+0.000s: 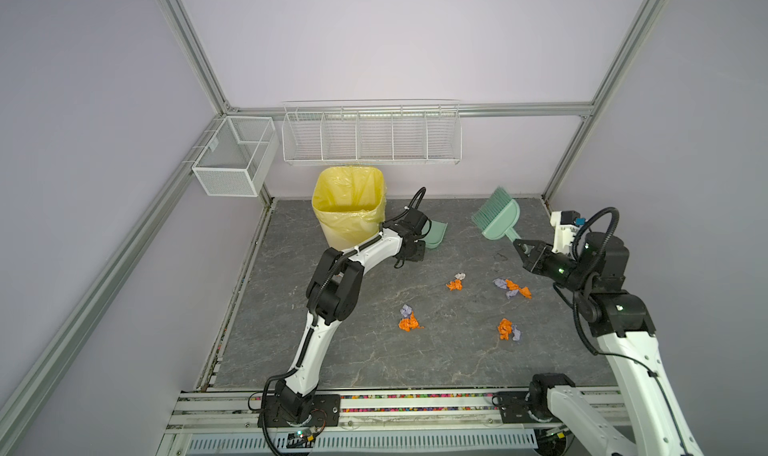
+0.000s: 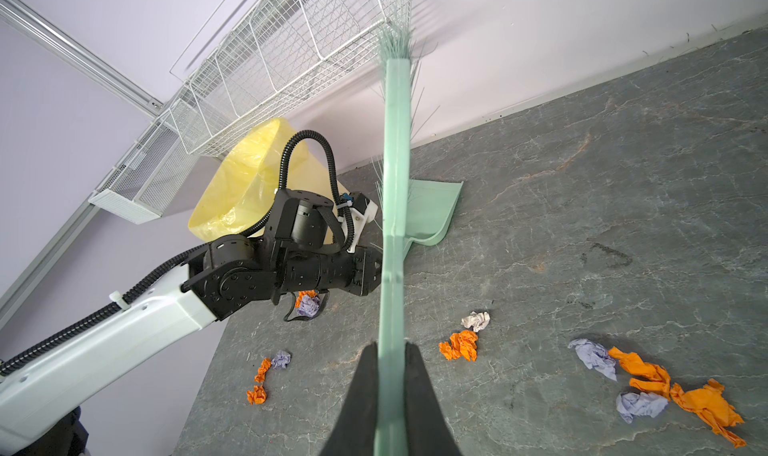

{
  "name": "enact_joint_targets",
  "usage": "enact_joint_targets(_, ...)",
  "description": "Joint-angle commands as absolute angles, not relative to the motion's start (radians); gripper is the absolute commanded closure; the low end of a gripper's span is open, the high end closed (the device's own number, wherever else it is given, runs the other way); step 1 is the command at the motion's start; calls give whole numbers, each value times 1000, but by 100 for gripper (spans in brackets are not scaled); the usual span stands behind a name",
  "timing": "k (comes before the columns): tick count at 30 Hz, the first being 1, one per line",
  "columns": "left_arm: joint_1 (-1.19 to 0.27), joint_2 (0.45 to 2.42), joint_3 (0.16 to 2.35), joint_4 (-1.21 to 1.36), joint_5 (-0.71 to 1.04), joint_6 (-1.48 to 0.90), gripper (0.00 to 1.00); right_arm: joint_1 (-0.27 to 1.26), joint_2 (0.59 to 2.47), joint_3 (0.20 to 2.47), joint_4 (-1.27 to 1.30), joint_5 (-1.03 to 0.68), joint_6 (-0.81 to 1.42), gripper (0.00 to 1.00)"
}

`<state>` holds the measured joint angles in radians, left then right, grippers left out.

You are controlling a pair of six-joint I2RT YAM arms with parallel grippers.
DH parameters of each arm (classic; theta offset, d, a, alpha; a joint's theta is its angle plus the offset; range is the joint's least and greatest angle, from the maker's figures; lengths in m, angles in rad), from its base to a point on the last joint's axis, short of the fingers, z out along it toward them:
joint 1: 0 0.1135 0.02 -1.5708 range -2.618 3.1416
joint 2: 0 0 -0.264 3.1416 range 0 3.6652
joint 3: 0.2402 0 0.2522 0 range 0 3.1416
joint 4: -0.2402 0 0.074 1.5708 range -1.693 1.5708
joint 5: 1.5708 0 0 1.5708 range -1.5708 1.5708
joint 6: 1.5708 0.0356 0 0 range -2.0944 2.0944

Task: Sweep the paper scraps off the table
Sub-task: 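Lower the left gripper onto the green dustpan handle and close on it, then lift the dustpan with the left gripper and carry it toward the scraps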

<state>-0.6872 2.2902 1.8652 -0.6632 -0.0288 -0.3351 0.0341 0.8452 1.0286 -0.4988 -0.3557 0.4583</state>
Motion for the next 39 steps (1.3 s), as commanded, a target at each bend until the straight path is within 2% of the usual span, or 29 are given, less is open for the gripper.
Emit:
enact_joint_targets(1,-689,2294,1862,-673,-37,-330,82,31,829,1032,-482,-349,446,94)
enact_joint_targets(4,-692,2299,1868,-676,-36,-331,91,32,823,1028,-482,-347,445,93)
enact_joint_targets(9,-699,2306,1875,-683,-38,-331,93,32,816,1021,-483,-344,446,93)
enact_joint_targets(13,-703,2307,1876,-685,-39,-331,100,32,816,1022,-481,-344,449,94)
enact_joint_targets(21,-707,2276,1879,-689,-18,-343,100,31,823,1025,-486,-342,445,93)
enact_joint_targets(30,-724,2135,1841,-679,63,-306,100,32,841,1058,-530,-352,425,93)
enact_joint_targets(39,-726,2089,1874,-773,139,-314,100,32,870,1061,-574,-322,415,93)
